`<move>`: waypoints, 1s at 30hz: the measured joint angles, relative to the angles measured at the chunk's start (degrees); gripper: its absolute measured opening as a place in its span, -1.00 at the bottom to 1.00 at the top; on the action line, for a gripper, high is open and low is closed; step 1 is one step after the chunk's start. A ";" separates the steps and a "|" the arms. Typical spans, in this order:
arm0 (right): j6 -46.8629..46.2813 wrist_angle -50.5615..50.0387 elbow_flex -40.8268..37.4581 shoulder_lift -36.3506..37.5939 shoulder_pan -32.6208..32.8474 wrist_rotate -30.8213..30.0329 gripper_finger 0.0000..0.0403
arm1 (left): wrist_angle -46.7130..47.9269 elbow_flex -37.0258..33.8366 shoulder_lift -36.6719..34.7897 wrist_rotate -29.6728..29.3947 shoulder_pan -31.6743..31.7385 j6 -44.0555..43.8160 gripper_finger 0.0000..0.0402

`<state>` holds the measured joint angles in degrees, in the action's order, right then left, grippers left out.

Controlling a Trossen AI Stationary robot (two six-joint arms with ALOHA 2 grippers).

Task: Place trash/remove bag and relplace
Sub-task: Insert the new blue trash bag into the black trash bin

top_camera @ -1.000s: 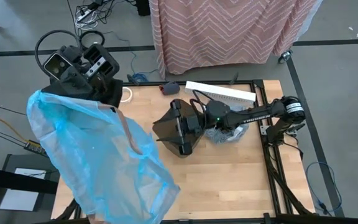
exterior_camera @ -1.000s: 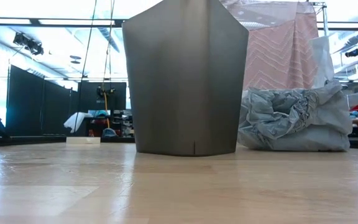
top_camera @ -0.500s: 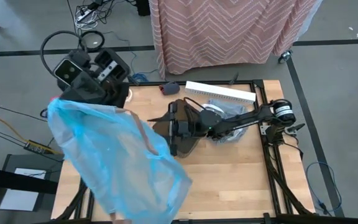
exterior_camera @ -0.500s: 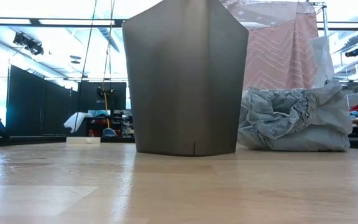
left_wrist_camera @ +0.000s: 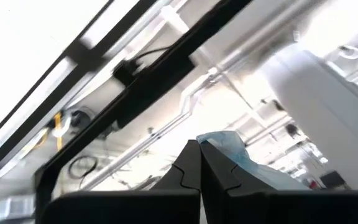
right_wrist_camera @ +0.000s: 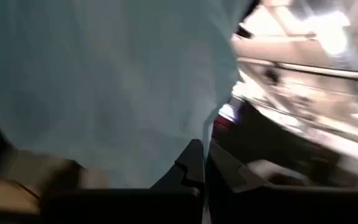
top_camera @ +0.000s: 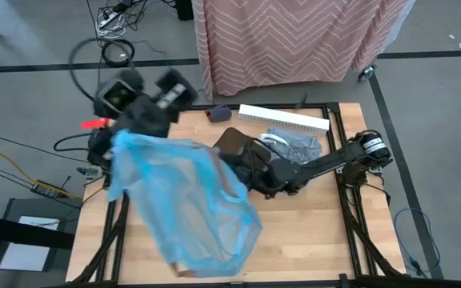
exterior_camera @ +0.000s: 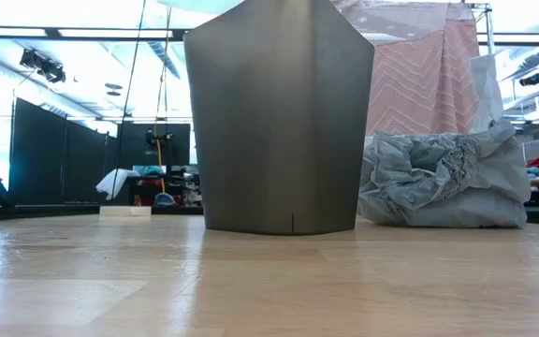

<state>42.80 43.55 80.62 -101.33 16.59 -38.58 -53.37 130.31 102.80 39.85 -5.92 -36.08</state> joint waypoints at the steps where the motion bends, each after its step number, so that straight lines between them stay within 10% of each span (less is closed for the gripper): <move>1: 2.87 -0.67 0.00 0.63 0.64 -3.56 -1.00 | -0.03 -1.28 0.00 -1.07 0.06 0.00 -0.99; 7: 6.64 -17.37 0.02 6.22 3.36 -22.15 -1.00 | -3.42 -7.92 0.13 -3.24 0.75 -9.70 -0.99; 16: -35.51 -70.01 0.02 22.76 3.20 -21.96 -1.00 | -36.68 -12.87 0.08 -4.77 -0.52 -22.83 -1.00; 30: -37.75 -69.49 0.01 21.01 3.70 -12.27 -1.00 | -36.54 -11.82 7.96 -19.17 1.12 -21.12 -1.00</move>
<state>5.04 -25.94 80.63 -80.32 20.30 -50.85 -89.91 118.49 110.77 20.68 -4.80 -57.20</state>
